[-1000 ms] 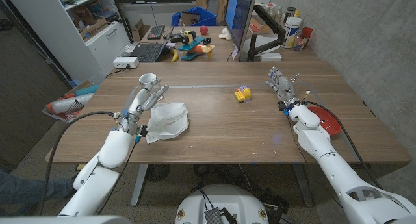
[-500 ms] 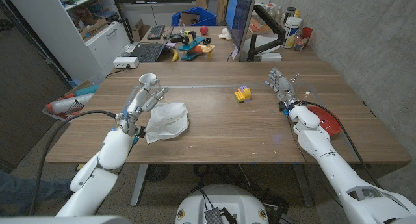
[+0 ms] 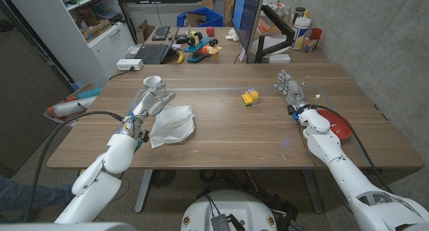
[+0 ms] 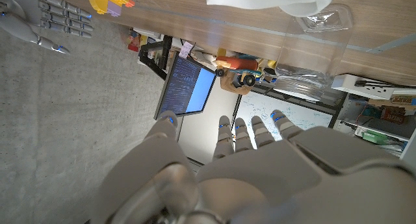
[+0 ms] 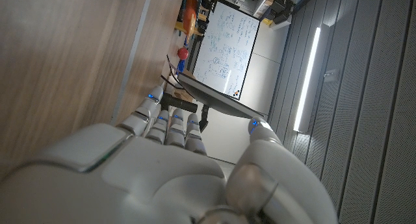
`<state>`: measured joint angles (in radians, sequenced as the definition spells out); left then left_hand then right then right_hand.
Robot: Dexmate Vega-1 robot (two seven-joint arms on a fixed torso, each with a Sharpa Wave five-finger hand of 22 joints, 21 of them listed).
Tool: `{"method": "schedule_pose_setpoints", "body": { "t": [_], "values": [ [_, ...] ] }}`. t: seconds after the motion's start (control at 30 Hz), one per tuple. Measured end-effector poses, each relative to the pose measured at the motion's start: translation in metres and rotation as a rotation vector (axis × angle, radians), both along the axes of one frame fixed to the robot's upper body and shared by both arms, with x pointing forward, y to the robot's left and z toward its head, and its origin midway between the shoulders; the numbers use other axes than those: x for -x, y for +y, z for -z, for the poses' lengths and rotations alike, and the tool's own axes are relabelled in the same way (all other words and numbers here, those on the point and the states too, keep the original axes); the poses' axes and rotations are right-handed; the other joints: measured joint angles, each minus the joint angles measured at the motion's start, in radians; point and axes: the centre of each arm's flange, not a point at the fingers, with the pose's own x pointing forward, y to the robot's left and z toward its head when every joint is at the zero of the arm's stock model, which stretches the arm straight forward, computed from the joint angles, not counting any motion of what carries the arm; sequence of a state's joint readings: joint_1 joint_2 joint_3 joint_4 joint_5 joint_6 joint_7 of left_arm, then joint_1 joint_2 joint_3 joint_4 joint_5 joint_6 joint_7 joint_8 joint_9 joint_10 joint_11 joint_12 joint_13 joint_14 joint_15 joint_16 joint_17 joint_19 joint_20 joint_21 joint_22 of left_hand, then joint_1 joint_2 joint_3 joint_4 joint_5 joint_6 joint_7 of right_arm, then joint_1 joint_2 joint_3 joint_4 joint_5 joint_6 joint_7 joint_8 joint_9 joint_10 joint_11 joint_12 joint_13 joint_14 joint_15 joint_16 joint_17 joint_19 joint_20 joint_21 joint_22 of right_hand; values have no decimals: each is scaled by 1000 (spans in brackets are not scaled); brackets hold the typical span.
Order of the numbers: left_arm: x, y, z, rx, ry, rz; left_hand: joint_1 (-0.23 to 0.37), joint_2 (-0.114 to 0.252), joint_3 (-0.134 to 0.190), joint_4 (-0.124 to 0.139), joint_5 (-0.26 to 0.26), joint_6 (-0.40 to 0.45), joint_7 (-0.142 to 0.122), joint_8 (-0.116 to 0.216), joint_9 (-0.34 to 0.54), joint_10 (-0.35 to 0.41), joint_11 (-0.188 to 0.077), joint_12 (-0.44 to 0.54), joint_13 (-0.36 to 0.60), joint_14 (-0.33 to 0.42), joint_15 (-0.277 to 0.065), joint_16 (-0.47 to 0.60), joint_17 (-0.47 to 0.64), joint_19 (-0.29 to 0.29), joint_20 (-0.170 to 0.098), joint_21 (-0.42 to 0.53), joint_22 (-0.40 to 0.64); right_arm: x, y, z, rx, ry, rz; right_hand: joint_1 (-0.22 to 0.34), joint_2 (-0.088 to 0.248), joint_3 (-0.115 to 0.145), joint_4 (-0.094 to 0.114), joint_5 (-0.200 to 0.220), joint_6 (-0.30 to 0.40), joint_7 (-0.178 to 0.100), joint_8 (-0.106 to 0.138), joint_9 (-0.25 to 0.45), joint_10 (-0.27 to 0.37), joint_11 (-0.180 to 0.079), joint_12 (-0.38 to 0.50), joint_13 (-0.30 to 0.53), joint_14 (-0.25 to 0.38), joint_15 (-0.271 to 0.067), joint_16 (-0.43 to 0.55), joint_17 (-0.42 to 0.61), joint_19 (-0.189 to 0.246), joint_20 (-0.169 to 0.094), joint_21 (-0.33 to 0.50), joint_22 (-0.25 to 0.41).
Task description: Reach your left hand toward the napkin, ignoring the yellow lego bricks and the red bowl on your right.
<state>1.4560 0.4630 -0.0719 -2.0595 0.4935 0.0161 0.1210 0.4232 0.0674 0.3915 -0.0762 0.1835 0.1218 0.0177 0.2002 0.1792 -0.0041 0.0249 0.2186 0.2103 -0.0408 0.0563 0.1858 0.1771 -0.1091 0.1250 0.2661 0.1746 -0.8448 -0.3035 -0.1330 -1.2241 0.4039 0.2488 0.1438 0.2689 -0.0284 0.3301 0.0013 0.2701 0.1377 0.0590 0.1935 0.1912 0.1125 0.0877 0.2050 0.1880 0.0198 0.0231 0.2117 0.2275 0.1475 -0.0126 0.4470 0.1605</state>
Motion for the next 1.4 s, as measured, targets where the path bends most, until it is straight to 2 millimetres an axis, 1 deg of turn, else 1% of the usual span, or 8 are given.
{"method": "schedule_pose_setpoints", "body": {
  "t": [0.13,0.2,0.3,0.47,0.57,0.73,0.8,1.4],
  "values": [
    [-1,-1,0,-13,6,-7,0,0,-3,-3,0,4,-4,0,0,4,-4,0,-1,1,-1,6,0,0,0,0,0,-1,0,0,-1,0,1,0,0,0,0,0,0,0,0,0,0,0,0,0,2,-2,0,0,7,-7,0,0],
    [-2,-2,1,-23,12,-13,0,0,-4,-4,0,5,-5,0,0,5,-5,0,-1,6,5,7,0,0,0,0,0,-1,-1,0,-1,-1,1,0,0,0,0,0,0,0,0,0,0,0,0,0,5,-6,0,0,7,-7,0,0],
    [-4,-4,2,-43,21,-28,0,0,0,-8,0,5,-5,0,0,5,-5,0,-1,6,4,7,0,1,1,0,0,-1,-1,0,-1,-1,2,0,0,0,0,0,5,-6,0,0,0,0,0,0,6,-6,0,0,7,-7,0,0],
    [-6,-7,4,-65,33,-41,4,4,0,-8,0,15,-7,0,0,5,-5,0,-1,10,0,7,0,5,5,0,0,-1,-1,0,0,-2,3,0,0,0,0,4,5,-5,0,0,4,-4,0,0,5,-5,0,0,7,-7,-2,0],
    [-7,-8,5,-72,38,-46,4,4,0,-8,0,16,-5,0,0,11,-11,0,-1,11,-1,7,0,5,5,-4,0,-1,-1,0,0,-2,4,0,0,0,0,4,5,-5,0,0,4,-4,0,0,5,-5,0,0,11,-3,-8,0],
    [-11,-9,9,-83,56,-61,4,4,0,-14,0,16,-5,0,0,16,-5,0,-1,11,-1,7,0,10,10,-4,0,-1,-2,0,1,-2,7,0,0,0,0,4,5,-5,0,0,4,-4,0,0,5,-5,0,0,13,-2,-8,0],
    [-12,-8,11,-85,65,-67,4,4,-1,-15,0,20,-9,0,0,16,-5,0,-1,11,-1,7,0,11,11,-4,0,-1,-3,0,3,-2,8,0,0,0,0,4,5,-5,0,0,4,-4,0,0,5,-5,0,0,13,-2,-8,0],
    [-26,-10,25,-87,112,-85,4,4,3,-19,0,29,-7,0,0,16,-5,4,-6,23,-3,7,0,13,13,-8,0,-2,-2,-3,18,-2,8,-5,5,0,0,4,5,-5,0,0,4,-4,0,0,5,-5,0,-5,12,-2,-18,0]
  ]
}}
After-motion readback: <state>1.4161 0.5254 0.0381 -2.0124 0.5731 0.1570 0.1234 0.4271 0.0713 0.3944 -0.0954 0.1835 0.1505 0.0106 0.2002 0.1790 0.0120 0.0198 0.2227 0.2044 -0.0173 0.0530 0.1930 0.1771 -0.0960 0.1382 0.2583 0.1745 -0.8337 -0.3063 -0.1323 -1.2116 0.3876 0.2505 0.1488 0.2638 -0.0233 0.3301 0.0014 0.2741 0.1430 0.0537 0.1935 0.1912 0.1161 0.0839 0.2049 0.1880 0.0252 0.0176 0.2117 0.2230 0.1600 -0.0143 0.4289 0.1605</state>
